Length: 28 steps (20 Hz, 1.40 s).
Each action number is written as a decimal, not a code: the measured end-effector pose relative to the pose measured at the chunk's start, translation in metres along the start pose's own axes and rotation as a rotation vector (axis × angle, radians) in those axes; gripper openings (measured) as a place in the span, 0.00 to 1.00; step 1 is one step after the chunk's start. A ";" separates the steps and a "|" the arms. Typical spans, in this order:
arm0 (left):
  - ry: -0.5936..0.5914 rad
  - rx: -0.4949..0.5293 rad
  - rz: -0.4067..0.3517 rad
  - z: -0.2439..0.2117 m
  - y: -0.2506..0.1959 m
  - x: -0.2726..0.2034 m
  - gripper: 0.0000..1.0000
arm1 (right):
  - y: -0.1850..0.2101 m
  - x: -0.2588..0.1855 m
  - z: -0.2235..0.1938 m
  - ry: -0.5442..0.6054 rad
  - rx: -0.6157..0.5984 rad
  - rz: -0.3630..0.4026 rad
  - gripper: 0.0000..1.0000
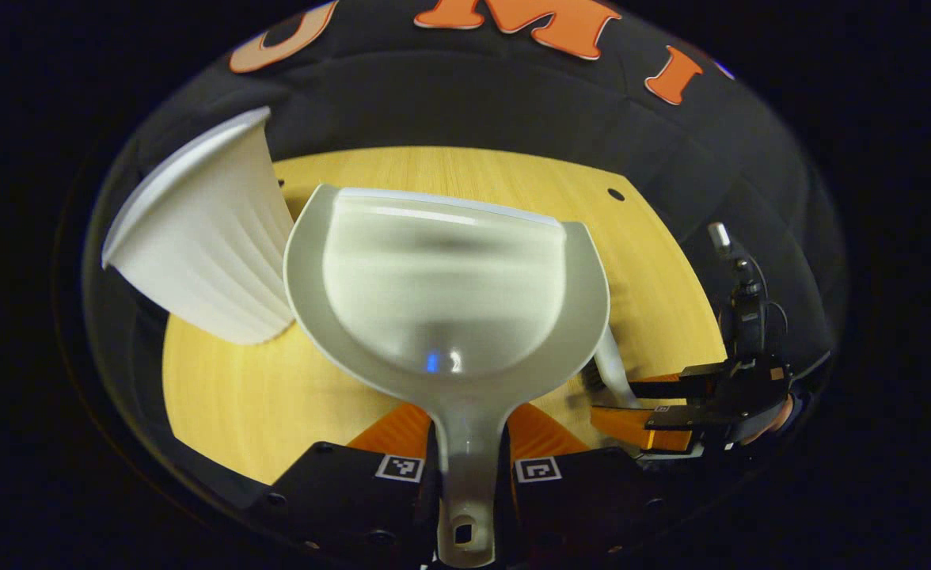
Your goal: Pick up the small broom and dustpan from the desktop, sweep the trash into the dustpan with the broom, and then empty the trash into the garbage bin.
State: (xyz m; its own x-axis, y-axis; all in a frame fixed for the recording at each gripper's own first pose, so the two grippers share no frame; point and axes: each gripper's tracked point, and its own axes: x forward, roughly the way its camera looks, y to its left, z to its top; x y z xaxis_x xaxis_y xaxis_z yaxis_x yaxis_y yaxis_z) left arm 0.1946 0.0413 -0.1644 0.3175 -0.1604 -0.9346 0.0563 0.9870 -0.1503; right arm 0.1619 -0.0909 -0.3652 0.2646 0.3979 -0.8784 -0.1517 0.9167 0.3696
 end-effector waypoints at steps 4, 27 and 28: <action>0.112 -0.021 0.041 -0.039 0.010 0.042 0.28 | -0.002 0.001 0.004 -0.014 -0.004 -0.017 0.95; 0.126 -0.071 0.027 -0.060 -0.004 0.016 0.76 | 0.002 -0.058 0.046 -0.207 -0.004 -0.046 0.95; 0.077 -0.054 0.039 -0.047 -0.003 0.008 0.80 | -0.001 -0.069 0.058 -0.259 -0.015 -0.066 0.95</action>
State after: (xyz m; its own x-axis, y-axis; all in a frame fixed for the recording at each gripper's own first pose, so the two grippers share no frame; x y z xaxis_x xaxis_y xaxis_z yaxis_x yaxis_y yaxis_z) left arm 0.1523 0.0377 -0.1873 0.2444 -0.1228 -0.9619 -0.0068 0.9917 -0.1283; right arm 0.1986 -0.1178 -0.2874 0.5090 0.3344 -0.7931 -0.1390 0.9413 0.3076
